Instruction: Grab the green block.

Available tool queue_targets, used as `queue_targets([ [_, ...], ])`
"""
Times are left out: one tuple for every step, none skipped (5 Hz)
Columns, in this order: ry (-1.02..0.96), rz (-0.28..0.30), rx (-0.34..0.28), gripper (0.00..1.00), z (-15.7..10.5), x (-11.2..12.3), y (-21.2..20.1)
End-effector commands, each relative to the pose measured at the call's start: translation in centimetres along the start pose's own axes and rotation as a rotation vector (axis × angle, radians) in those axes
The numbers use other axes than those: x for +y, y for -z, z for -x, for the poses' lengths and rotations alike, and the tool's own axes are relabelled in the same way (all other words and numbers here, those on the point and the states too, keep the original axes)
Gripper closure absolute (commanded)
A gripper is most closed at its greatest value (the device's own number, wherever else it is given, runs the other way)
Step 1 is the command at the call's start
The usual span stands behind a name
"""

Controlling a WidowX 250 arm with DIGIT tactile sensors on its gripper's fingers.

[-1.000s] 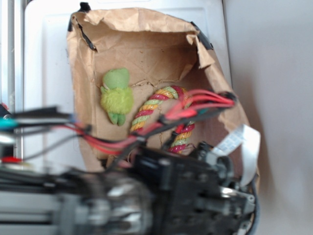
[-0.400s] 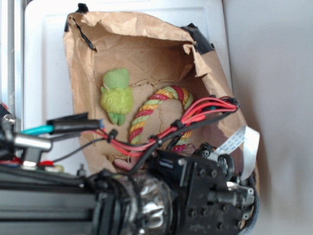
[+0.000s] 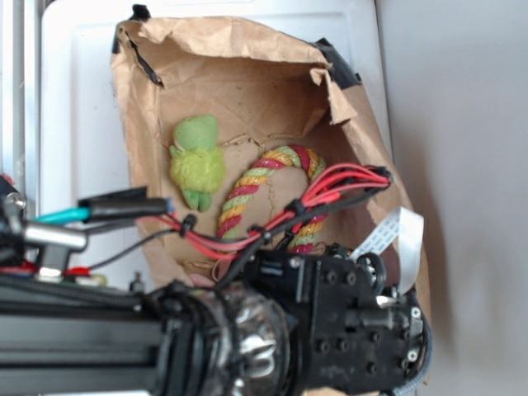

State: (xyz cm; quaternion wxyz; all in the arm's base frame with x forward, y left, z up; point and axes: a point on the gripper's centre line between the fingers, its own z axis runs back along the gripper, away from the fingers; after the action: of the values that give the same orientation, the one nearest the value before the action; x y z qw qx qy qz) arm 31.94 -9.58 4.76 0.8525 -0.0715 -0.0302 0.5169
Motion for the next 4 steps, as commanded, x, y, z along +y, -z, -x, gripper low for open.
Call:
queue_targets([
  [0.029, 0.052, 0.065, 0.0, 2.6, -0.1, -1.3],
  [-0.063, 0.062, 0.093, 0.0, 3.0, -0.6, -0.6],
  [-0.08, 0.067, 0.082, 0.0, 3.6, -1.0, 0.2],
  [-0.054, 0.108, 0.019, 0.0, 3.2, -1.1, 1.1],
])
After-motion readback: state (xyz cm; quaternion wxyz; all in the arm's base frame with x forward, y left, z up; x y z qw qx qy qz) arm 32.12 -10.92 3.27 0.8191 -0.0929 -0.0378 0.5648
